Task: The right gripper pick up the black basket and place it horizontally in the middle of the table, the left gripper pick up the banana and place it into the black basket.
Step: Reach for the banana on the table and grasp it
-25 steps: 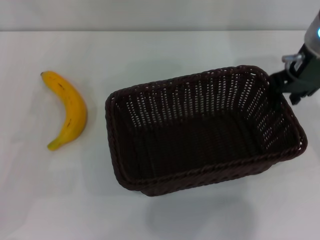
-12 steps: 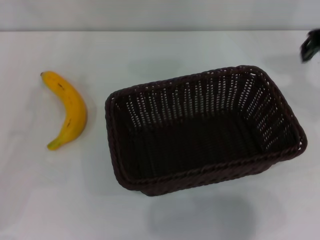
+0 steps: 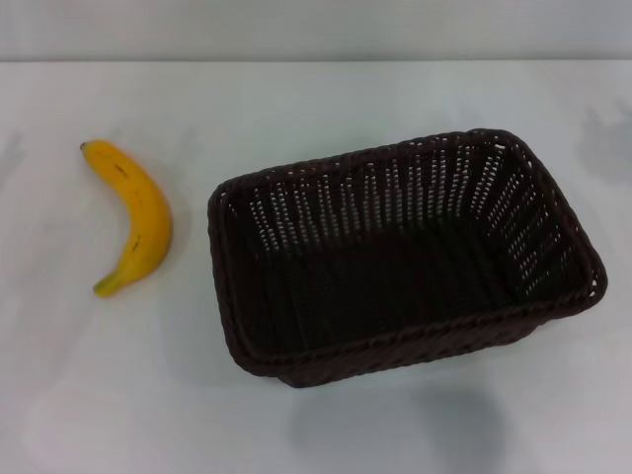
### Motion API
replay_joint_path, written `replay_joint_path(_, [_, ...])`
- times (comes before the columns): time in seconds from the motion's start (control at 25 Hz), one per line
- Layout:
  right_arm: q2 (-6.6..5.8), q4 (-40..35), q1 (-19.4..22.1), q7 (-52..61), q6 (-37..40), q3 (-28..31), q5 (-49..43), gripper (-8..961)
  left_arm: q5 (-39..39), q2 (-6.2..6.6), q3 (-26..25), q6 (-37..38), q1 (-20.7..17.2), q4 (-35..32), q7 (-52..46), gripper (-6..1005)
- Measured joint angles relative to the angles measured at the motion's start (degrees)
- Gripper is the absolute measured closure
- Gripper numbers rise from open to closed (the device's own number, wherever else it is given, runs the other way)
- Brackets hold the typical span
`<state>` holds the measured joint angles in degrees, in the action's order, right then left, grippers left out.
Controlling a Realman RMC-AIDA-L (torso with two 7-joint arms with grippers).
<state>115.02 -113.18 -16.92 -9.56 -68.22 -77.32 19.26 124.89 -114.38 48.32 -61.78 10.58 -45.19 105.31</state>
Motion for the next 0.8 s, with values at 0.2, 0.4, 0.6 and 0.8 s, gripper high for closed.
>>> replay_joint_path(0.2, [-0.24, 5.78, 8.60, -14.59, 25.00, -2.84, 8.78, 578, -17.86, 1.99, -1.22, 2.14, -0.21, -9.27, -26.21, 123])
replay_joint_path(0.4, [-0.33, 17.37, 9.60, -30.14, 43.01, -3.77, 22.73, 577, -40.36, 4.89, -6.46, -3.12, 1.31, -17.52, -53.12, 123])
replay_joint_path(0.6, [-0.33, 27.90, 10.38, -48.88, 55.30, -4.29, 37.79, 577, -58.65, 7.89, -13.28, -16.40, 8.91, -21.01, -67.41, 123])
replay_joint_path(0.8, [-0.32, 34.48, 9.39, -61.29, 63.70, -5.96, 47.13, 576, -68.75, 11.72, -16.02, -25.87, 16.33, -21.03, -74.48, 123])
